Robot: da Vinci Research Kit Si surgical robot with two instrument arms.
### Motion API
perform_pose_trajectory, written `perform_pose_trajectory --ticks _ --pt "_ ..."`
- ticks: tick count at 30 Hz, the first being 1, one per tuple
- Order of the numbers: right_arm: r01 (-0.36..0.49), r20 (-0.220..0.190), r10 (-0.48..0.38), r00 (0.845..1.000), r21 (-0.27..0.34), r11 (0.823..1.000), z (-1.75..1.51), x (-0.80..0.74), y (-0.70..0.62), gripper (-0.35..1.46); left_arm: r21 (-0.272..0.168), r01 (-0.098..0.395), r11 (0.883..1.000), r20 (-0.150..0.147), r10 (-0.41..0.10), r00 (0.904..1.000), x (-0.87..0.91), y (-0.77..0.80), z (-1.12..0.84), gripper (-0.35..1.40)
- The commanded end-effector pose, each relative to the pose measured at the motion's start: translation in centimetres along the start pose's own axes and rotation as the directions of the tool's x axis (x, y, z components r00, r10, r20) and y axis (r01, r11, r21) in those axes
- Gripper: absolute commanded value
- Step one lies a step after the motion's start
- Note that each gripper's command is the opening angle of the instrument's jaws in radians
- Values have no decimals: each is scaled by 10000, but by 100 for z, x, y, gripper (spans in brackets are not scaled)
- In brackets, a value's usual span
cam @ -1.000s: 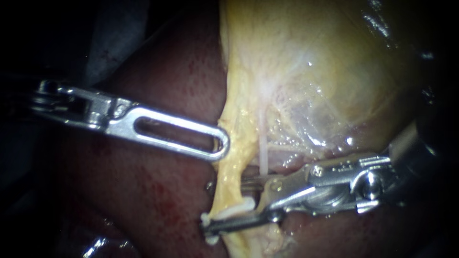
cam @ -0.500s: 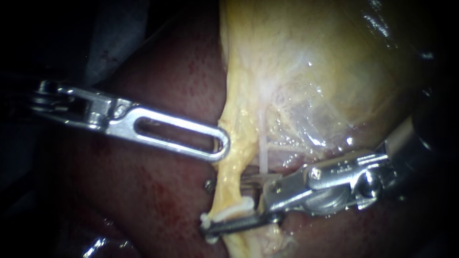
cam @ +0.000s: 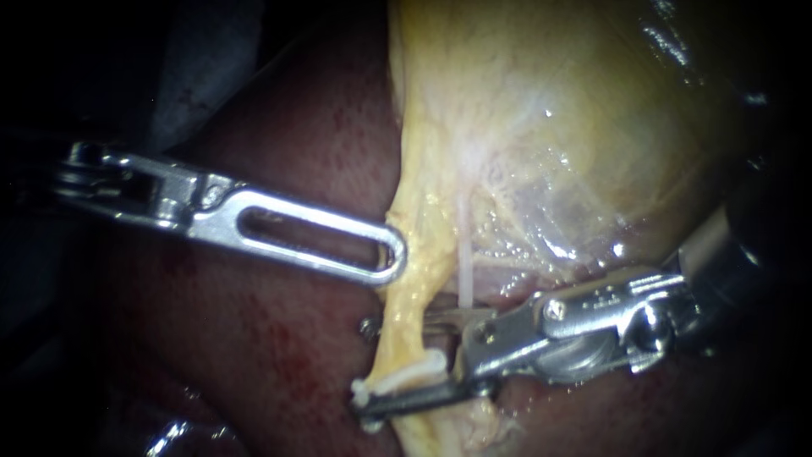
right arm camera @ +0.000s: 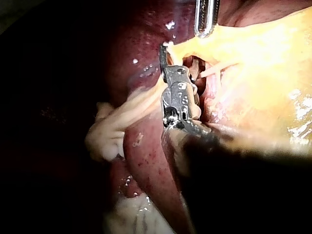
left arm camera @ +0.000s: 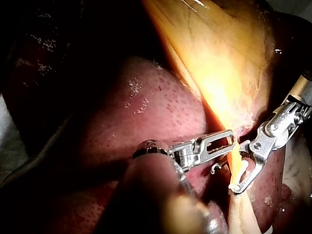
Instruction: Going back second clip left tube
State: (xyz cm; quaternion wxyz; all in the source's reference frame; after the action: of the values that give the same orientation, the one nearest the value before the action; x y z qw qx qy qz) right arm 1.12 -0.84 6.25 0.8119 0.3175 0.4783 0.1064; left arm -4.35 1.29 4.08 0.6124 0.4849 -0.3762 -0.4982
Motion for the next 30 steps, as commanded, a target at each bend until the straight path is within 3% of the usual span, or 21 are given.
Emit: perform_pose_trajectory --ticks 1,30 --pt "13 35 -13 10000 18 10000 1 -2 0 54 -4 1 10000 2 -1 10000 0 0 0 -35" --pt "5 33 -5 10000 147 9999 -18 0 -4 55 -2 -1 10000 -2 1 10000 0 1 -1 -35"
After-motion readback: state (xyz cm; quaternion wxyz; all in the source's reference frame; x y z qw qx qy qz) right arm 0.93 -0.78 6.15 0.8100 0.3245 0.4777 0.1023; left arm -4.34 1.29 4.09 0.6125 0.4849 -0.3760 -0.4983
